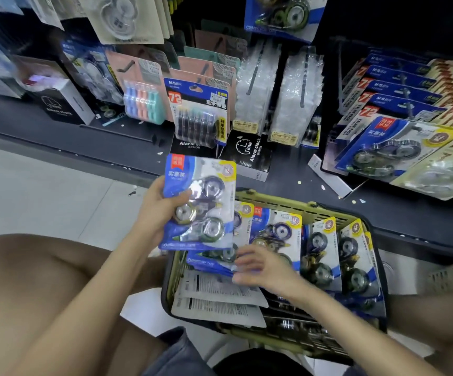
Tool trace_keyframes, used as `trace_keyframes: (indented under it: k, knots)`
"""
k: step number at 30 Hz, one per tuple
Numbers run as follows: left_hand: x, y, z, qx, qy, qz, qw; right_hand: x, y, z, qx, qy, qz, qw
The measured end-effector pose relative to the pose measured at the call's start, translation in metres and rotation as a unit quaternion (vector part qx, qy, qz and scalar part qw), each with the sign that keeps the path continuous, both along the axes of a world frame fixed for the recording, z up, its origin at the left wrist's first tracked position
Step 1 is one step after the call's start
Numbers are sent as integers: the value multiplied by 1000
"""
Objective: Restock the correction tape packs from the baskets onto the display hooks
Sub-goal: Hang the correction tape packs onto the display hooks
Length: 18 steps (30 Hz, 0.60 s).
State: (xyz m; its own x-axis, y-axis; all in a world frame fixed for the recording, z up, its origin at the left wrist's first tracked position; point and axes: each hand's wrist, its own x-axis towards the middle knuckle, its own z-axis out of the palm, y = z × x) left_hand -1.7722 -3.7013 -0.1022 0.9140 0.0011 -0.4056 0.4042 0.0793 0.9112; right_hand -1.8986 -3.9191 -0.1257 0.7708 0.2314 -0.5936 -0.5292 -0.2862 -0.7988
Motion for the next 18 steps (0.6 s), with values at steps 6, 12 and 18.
trace_keyframes:
  k: [6, 12, 18]
  knots:
    - [13, 19, 7, 5, -5, 78, 997, -21, 52, -30, -215, -119, 332, 911]
    - [11, 16, 2, 13, 1, 79, 997, 4, 33, -35, -197, -112, 222, 948]
    - [16, 16, 5, 21, -26, 89, 995, 18, -17, -13, -60, -71, 55, 994]
